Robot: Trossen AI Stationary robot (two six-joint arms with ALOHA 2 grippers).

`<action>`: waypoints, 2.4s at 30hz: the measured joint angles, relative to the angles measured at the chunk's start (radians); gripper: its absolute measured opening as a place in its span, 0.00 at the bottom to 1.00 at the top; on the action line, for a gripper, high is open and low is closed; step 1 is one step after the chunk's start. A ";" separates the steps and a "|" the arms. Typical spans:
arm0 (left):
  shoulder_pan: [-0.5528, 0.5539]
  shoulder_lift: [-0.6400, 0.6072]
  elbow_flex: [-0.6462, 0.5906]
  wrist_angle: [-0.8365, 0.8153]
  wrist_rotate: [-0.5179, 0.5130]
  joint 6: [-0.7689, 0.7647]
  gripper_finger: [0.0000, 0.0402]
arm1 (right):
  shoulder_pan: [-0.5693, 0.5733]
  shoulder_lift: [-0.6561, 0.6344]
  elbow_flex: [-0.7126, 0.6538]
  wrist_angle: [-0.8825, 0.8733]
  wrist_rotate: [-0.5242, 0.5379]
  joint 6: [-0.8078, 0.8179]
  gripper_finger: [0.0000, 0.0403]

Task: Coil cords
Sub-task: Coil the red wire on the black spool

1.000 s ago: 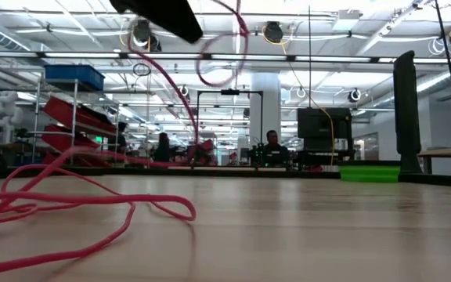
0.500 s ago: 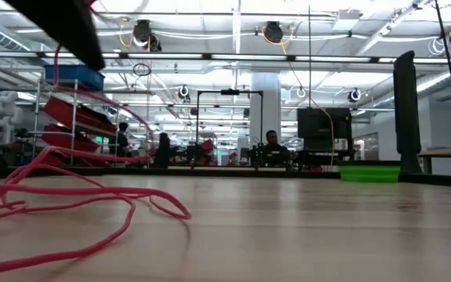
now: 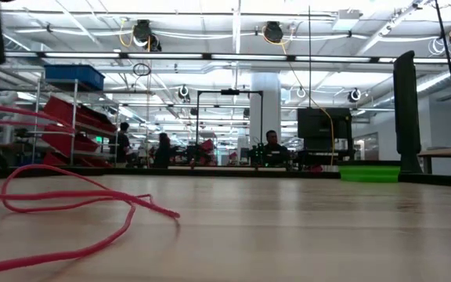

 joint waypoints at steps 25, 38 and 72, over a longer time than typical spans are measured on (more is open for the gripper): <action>-0.057 -0.010 0.000 -0.011 0.025 -0.027 0.00 | -0.005 -0.294 0.000 0.437 0.278 -0.504 0.00; -0.057 -0.011 0.031 0.031 -0.043 -0.178 0.12 | -0.025 -0.290 0.000 0.486 0.309 -0.606 0.00; -0.179 -0.011 0.302 -0.078 -0.231 -0.126 0.26 | -0.024 0.004 0.000 -0.024 0.118 0.029 0.00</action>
